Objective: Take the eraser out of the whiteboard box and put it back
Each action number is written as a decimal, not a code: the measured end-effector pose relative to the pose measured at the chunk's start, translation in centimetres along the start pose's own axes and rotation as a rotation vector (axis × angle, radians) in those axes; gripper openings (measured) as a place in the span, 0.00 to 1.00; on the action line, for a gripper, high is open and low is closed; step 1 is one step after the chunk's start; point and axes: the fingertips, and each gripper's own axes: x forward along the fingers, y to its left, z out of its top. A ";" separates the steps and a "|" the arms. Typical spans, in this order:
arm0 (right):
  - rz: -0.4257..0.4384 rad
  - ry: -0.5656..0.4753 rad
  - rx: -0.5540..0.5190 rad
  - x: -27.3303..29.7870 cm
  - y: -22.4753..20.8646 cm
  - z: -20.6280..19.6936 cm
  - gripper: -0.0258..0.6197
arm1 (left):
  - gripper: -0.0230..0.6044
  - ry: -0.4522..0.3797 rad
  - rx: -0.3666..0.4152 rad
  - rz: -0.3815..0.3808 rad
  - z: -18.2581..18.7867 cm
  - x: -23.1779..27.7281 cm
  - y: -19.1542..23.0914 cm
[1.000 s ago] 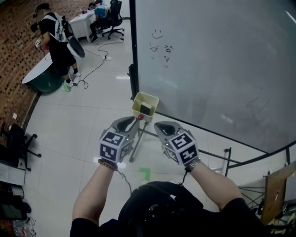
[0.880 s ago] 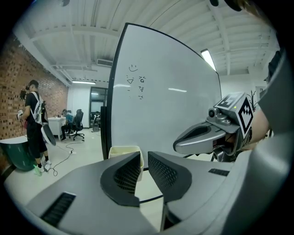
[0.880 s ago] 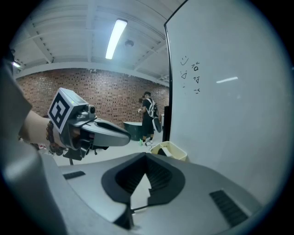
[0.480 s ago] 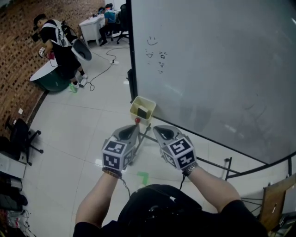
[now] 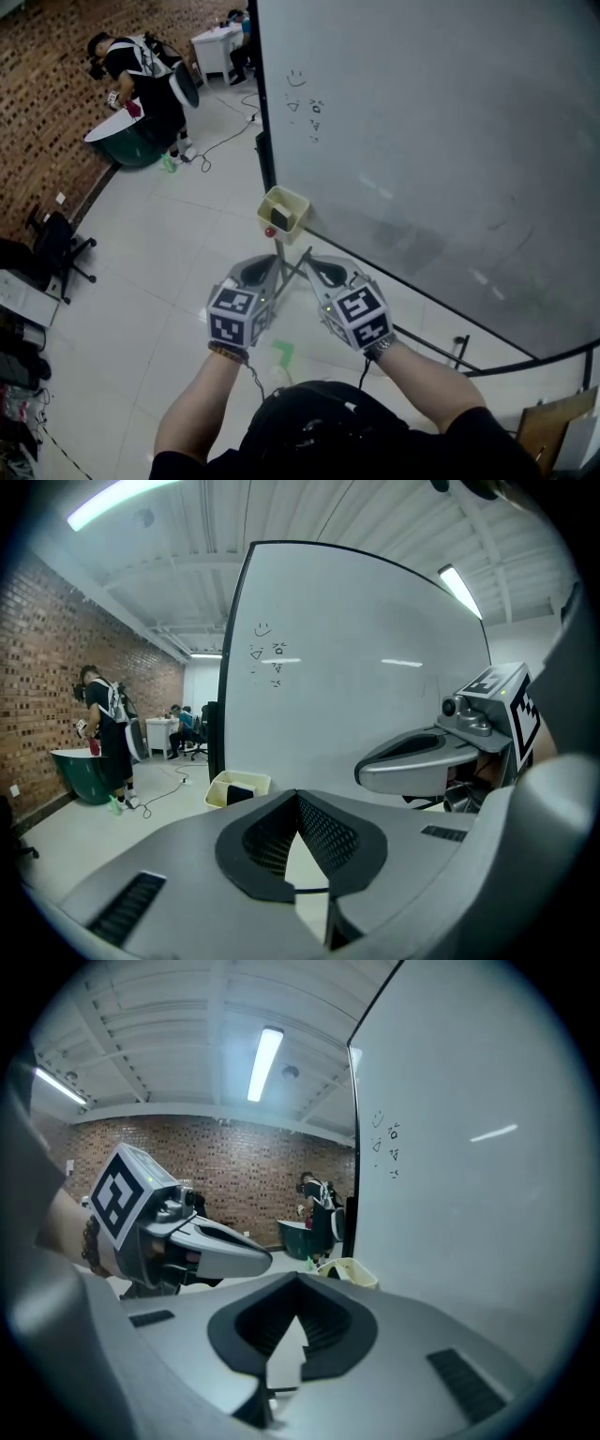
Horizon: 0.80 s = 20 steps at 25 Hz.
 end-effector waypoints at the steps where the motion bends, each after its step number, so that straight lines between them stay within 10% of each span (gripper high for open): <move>1: 0.011 -0.002 -0.004 -0.5 0.1 -0.1 0.08 | 0.04 0.002 -0.002 0.013 -0.1 -0.2 -0.5; 20: 0.069 -0.023 -0.010 -4.7 2.3 -1.0 0.08 | 0.04 0.056 0.018 0.106 -2.5 -3.5 -4.9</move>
